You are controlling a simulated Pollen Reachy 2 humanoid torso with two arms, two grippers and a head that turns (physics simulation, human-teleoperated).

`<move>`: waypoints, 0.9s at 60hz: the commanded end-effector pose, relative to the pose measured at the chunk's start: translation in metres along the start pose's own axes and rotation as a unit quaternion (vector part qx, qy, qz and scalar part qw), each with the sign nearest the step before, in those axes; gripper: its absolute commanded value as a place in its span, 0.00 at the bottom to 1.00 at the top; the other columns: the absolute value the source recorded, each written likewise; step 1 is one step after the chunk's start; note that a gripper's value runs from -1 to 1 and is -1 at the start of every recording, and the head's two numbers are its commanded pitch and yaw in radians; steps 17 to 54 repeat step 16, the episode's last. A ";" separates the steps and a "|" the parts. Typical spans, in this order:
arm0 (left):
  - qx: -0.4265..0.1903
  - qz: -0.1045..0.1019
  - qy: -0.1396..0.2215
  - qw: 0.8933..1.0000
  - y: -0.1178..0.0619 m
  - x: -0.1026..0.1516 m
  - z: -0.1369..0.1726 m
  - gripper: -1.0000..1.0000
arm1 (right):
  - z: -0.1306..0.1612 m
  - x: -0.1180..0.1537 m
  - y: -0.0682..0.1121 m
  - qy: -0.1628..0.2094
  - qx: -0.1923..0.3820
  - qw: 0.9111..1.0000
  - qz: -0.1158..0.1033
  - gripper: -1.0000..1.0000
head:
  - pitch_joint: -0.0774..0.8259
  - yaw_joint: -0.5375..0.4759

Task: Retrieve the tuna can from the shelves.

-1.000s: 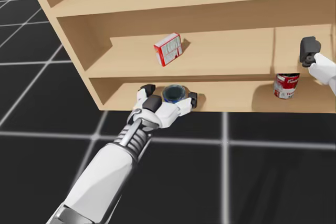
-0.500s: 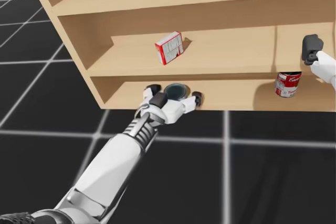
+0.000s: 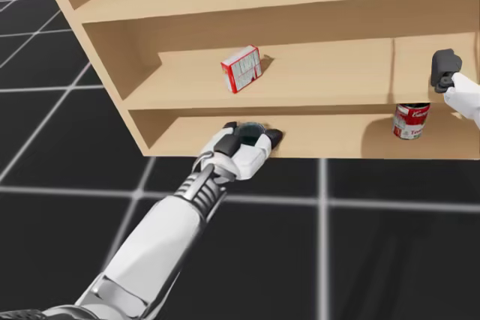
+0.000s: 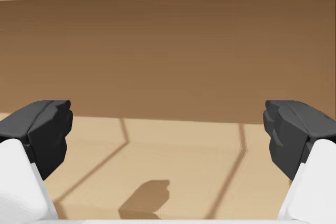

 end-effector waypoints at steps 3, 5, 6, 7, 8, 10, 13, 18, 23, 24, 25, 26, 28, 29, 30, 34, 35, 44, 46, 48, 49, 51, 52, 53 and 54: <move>-0.040 0.027 -0.020 0.999 -0.034 0.011 0.025 1.00 | 0.000 0.000 0.001 -0.001 -0.003 1.000 -0.006 0.00 | 0.79 0.76; -0.044 0.023 -0.019 0.999 -0.034 0.012 0.034 1.00 | 0.000 0.000 0.001 -0.001 -0.003 1.000 -0.006 0.00 | 0.79 0.76; -0.045 0.022 -0.020 0.999 -0.034 0.012 0.037 1.00 | 0.000 0.000 0.001 -0.002 -0.003 1.000 -0.006 0.00 | 0.79 0.76; -0.048 0.023 -0.023 0.998 -0.034 0.013 0.042 1.00 | 0.000 0.000 0.001 -0.002 -0.004 1.000 -0.005 0.00 | 0.79 0.76; -0.049 0.022 -0.023 0.998 -0.034 0.013 0.046 1.00 | 0.000 0.000 0.001 -0.001 -0.004 1.000 -0.006 0.00 | 0.79 0.76; -0.052 0.021 -0.024 0.998 -0.034 0.014 0.055 1.00 | 0.000 0.000 0.001 -0.001 -0.004 1.000 -0.006 0.00 | 0.79 0.76; -0.054 0.010 -0.033 0.998 -0.033 0.016 0.073 1.00 | 0.000 0.000 0.001 -0.002 -0.005 1.000 -0.006 0.00 | 0.79 0.76; -0.055 0.006 -0.036 0.998 -0.031 0.018 0.092 1.00 | 0.000 0.000 0.000 -0.002 -0.005 1.000 -0.006 0.00 | 0.79 0.76; -0.055 0.006 -0.036 0.998 -0.031 0.018 0.092 1.00 | 0.000 0.000 0.000 -0.002 -0.005 1.000 -0.006 0.00 | 0.79 0.76; -0.055 0.006 -0.036 0.998 -0.031 0.018 0.092 1.00 | 0.000 0.000 0.000 -0.002 -0.005 1.000 -0.006 0.00 | 0.79 0.76; -0.055 0.006 -0.036 0.998 -0.031 0.018 0.092 1.00 | 0.000 0.000 0.000 -0.002 -0.005 1.000 -0.006 0.00 | 0.79 0.76; -0.055 0.006 -0.036 0.998 -0.031 0.018 0.092 1.00 | 0.000 0.000 0.000 -0.002 -0.005 1.000 -0.006 0.00 | 0.79 0.76; -0.055 0.006 -0.036 0.998 -0.031 0.018 0.092 1.00 | 0.000 0.000 0.000 -0.002 -0.005 1.000 -0.006 0.00 | 0.79 0.76; -0.055 0.006 -0.036 0.998 -0.031 0.018 0.092 1.00 | 0.000 0.000 0.000 -0.002 -0.005 1.000 -0.006 0.00 | 0.79 0.76; -0.055 0.006 -0.036 0.998 -0.031 0.018 0.092 1.00 | 0.000 0.000 0.000 -0.002 -0.005 1.000 -0.006 0.00 | 0.79 0.76; -0.055 0.006 -0.036 0.998 -0.031 0.018 0.092 1.00 | 0.000 0.000 0.000 -0.002 -0.005 1.000 -0.006 0.00 | 0.79 0.76; -0.055 0.006 -0.036 0.998 -0.031 0.018 0.092 1.00 | 0.000 0.000 0.000 -0.002 -0.005 1.000 -0.006 0.00 | 0.79 0.76; -0.055 0.006 -0.036 0.998 -0.031 0.018 0.092 1.00 | 0.000 0.000 0.000 -0.002 -0.005 1.000 -0.006 0.00 | 0.79 0.76; -0.055 0.006 -0.036 0.998 -0.031 0.018 0.092 1.00 | 0.000 0.000 0.000 -0.002 -0.005 1.000 -0.006 0.00 | 0.79 0.76; -0.055 0.006 -0.036 0.998 -0.031 0.018 0.092 1.00 | 0.000 0.000 0.000 -0.002 -0.005 1.000 -0.006 0.00 | 0.79 0.76; -0.055 0.006 -0.036 0.998 -0.031 0.018 0.092 1.00 | 0.000 0.000 0.000 -0.002 -0.005 1.000 -0.006 0.00 | 0.79 0.76; -0.055 0.006 -0.036 0.998 -0.031 0.018 0.092 1.00 | 0.000 0.000 0.000 -0.002 -0.005 1.000 -0.006 0.00 | 0.79 0.76; -0.055 0.006 -0.036 0.998 -0.031 0.018 0.092 1.00 | 0.000 0.000 0.000 -0.002 -0.005 1.000 -0.006 0.00 | 0.79 0.76; -0.055 0.006 -0.036 0.998 -0.031 0.018 0.092 1.00 | 0.000 0.000 0.000 -0.002 -0.005 1.000 -0.006 0.00 | 0.79 0.76; -0.055 0.006 -0.036 0.998 -0.031 0.018 0.092 1.00 | 0.000 0.000 0.000 -0.002 -0.005 1.000 -0.006 0.00 | 0.79 0.76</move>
